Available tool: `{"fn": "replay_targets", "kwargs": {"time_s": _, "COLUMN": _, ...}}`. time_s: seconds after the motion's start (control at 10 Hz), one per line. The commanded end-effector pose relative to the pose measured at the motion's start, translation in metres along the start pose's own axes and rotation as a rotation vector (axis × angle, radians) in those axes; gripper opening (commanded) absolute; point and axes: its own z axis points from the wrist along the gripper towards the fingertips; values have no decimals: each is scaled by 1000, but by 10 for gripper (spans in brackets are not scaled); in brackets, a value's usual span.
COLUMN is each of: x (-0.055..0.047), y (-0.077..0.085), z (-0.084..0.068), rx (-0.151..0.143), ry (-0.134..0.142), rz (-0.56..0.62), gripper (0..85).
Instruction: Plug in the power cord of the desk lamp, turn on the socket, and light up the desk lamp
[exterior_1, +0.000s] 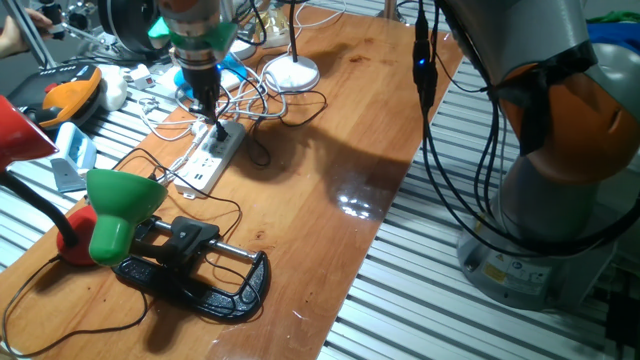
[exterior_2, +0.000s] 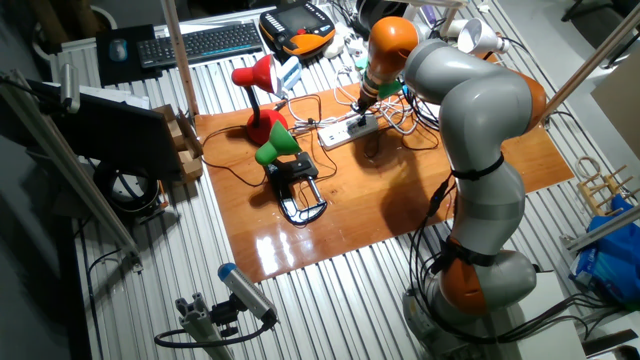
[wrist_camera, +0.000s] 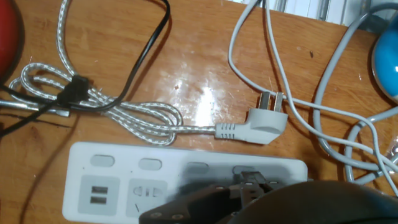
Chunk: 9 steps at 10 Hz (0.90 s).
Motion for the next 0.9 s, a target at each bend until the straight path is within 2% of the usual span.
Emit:
{"fn": "replay_targets", "kwargs": {"time_s": 0.0, "x": 5, "y": 1, "z": 0, "rx": -1, "ry": -2, "rz": 6, "gripper": 0}}
{"fn": "replay_targets", "kwargs": {"time_s": 0.2, "x": 7, "y": 2, "z": 0, "rx": 8, "ry": -1, "rz": 17, "gripper": 0}}
{"fn": "replay_targets", "kwargs": {"time_s": 0.4, "x": 0, "y": 3, "z": 0, "rx": 32, "ry": -3, "rz": 28, "gripper": 0}}
{"fn": "replay_targets", "kwargs": {"time_s": 0.6, "x": -3, "y": 4, "z": 5, "rx": 17, "ry": -13, "rz": 34, "gripper": 0}}
{"fn": "replay_targets", "kwargs": {"time_s": 0.8, "x": -3, "y": 3, "z": 12, "rx": 12, "ry": -10, "rz": 34, "gripper": 0}}
